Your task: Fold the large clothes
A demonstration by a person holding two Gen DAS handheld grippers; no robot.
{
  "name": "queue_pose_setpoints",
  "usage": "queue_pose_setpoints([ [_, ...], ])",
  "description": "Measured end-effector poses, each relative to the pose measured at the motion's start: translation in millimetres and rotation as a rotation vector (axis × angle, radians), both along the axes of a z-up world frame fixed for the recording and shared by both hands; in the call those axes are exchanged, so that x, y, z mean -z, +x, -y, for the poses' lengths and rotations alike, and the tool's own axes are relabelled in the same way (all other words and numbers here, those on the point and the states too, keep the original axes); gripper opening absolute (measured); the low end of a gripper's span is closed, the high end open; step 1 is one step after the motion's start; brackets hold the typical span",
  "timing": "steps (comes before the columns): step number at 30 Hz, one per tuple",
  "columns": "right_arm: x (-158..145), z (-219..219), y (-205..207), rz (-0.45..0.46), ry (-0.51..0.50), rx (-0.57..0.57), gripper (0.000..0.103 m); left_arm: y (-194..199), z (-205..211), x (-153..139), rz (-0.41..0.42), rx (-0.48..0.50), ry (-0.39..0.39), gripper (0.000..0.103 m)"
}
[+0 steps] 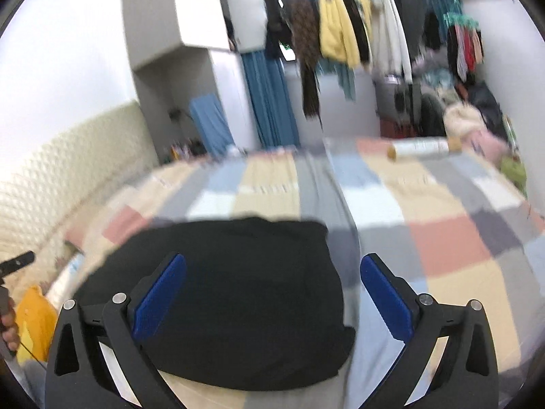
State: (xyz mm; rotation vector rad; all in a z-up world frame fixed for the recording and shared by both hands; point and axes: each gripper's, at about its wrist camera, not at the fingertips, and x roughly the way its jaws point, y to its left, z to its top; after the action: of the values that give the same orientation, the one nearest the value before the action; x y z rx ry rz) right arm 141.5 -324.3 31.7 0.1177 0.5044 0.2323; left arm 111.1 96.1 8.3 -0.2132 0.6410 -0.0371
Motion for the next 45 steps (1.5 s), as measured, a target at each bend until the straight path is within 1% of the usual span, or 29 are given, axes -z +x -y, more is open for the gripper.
queue_pose_setpoints([
  [4,-43,-12,-26,0.089,0.012,-0.033,0.103,-17,25,-36,0.069,0.03,0.044,0.103],
  [7,-65,-20,-50,0.151,0.023,-0.052,0.103,-35,39,-58,0.122,0.054,0.054,0.103],
  [11,-82,-31,-82,0.221,0.047,-0.087,0.103,-59,56,-76,0.181,0.076,0.079,0.103],
  [15,-84,-41,-103,0.245,0.062,-0.119,0.103,-82,71,-84,0.223,0.103,0.071,0.103],
  [18,-80,-48,-115,0.252,0.066,-0.134,0.103,-95,79,-84,0.24,0.095,0.069,0.103],
  [21,-71,-58,-126,0.248,0.059,-0.151,0.103,-104,84,-78,0.234,0.1,0.043,0.103],
  [24,-63,-66,-137,0.244,0.039,-0.154,0.103,-114,90,-70,0.223,0.087,0.067,0.103],
  [29,-43,-78,-149,0.208,0.016,-0.16,0.103,-124,92,-55,0.207,0.06,0.057,0.103],
  [37,-8,-86,-144,0.122,0.007,-0.149,0.103,-124,97,-28,0.16,0.056,0.046,0.103],
  [42,11,-88,-144,0.087,-0.004,-0.127,0.103,-124,99,-15,0.136,0.057,0.052,0.103],
  [45,20,-90,-142,0.071,-0.007,-0.121,0.103,-120,97,-7,0.121,0.056,0.039,0.103],
])
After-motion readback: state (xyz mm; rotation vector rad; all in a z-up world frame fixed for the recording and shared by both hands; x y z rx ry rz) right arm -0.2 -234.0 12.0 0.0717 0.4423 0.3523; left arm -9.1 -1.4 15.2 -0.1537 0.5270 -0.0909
